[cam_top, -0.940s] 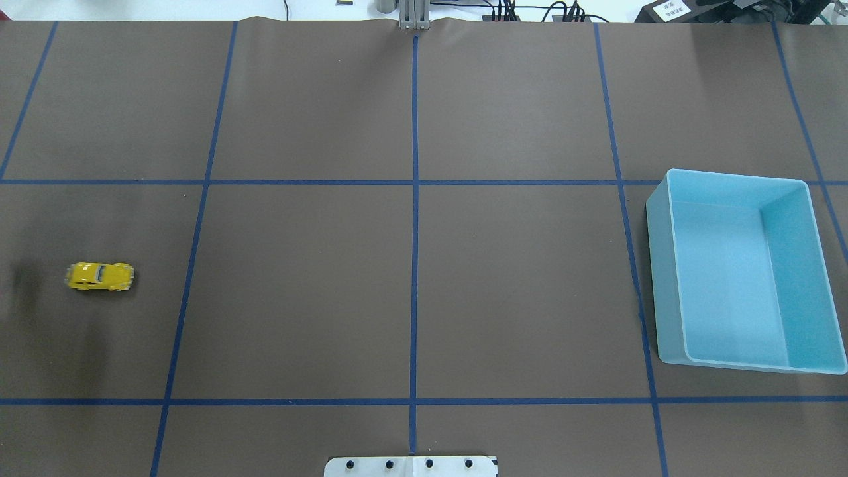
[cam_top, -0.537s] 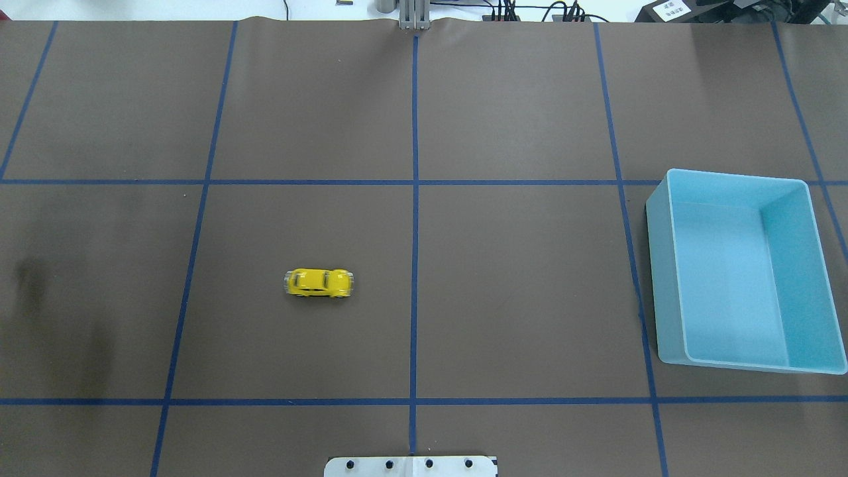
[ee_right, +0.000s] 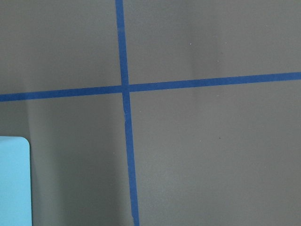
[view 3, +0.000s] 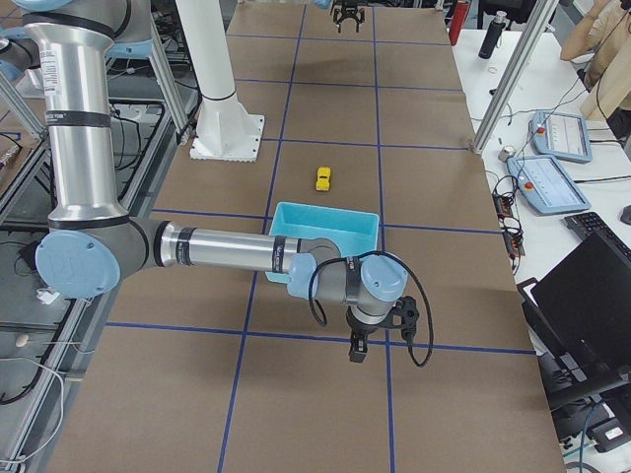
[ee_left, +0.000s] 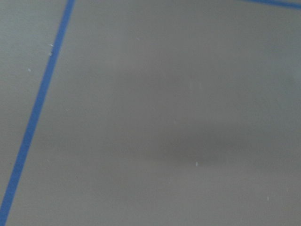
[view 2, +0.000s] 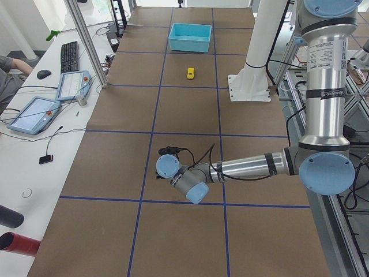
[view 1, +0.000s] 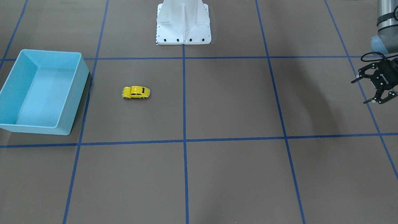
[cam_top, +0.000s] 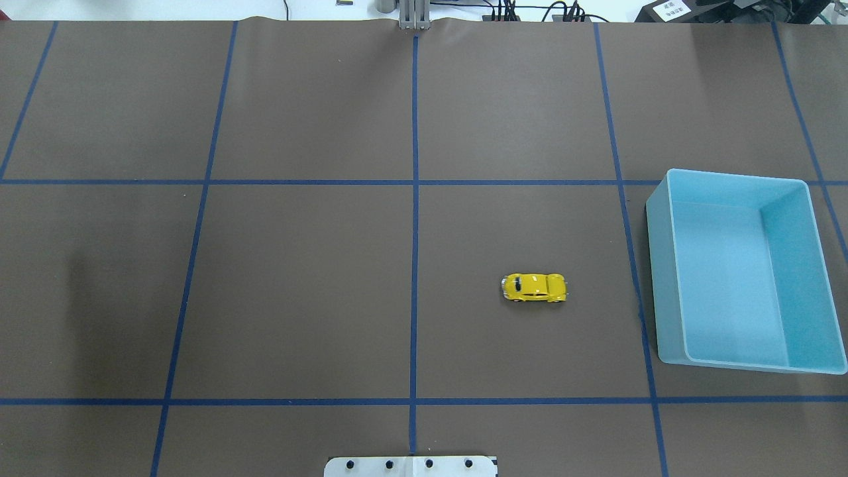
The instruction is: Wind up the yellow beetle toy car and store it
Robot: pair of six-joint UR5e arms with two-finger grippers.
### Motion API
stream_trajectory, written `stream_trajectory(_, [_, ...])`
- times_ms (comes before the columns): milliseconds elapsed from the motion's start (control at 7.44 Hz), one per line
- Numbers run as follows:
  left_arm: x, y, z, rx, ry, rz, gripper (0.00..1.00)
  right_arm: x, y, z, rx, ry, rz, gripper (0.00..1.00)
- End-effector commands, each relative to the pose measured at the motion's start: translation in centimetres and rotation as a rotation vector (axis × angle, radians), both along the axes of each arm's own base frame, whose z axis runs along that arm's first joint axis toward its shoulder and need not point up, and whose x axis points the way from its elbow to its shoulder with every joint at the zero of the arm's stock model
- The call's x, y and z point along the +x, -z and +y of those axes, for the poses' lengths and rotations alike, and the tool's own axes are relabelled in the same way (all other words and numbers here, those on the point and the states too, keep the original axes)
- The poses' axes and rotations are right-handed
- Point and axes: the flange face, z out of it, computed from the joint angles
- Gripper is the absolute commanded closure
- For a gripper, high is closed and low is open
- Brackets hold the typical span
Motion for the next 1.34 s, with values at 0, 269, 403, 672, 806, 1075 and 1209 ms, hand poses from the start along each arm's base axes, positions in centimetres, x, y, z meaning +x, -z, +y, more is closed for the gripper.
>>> stream_trajectory(0, [0.4, 1.7, -1.5, -0.237, 0.122, 0.019, 0.0, 0.0, 0.1, 0.0, 0.004, 0.001, 0.0, 0.0])
stream_trajectory(269, [0.5, 1.7, -1.8, -0.501, 0.241, 0.035, 0.0, 0.0, 0.2, 0.0, 0.007, 0.002, 0.0, 0.0])
stream_trajectory(403, [0.4, 1.7, -1.7, -0.619, 0.296, 0.041, 0.0, 0.0, 0.4, -0.1, 0.009, 0.0, 0.0, 0.0])
stream_trajectory(672, [-0.5, 0.5, -2.0, -0.662, 0.425, -0.005, 0.0, 0.0, 0.7, -0.2, 0.017, 0.0, 0.001, 0.0])
stream_trajectory(806, [-1.9, 0.3, -2.4, -0.704, 0.462, -0.016, 0.0, 0.0, 1.2, -0.3, 0.03, 0.002, 0.001, 0.0])
stream_trajectory(1075, [-4.6, 3.4, -4.3, -0.874, 0.538, -0.088, 0.0, -0.6, 3.9, -2.4, 0.143, 0.012, -0.002, 0.0])
stream_trajectory(1209, [-6.0, 3.9, -4.6, -0.904, 0.589, -0.12, 0.0, -2.0, 5.5, -3.1, 0.254, 0.044, -0.006, 0.0])
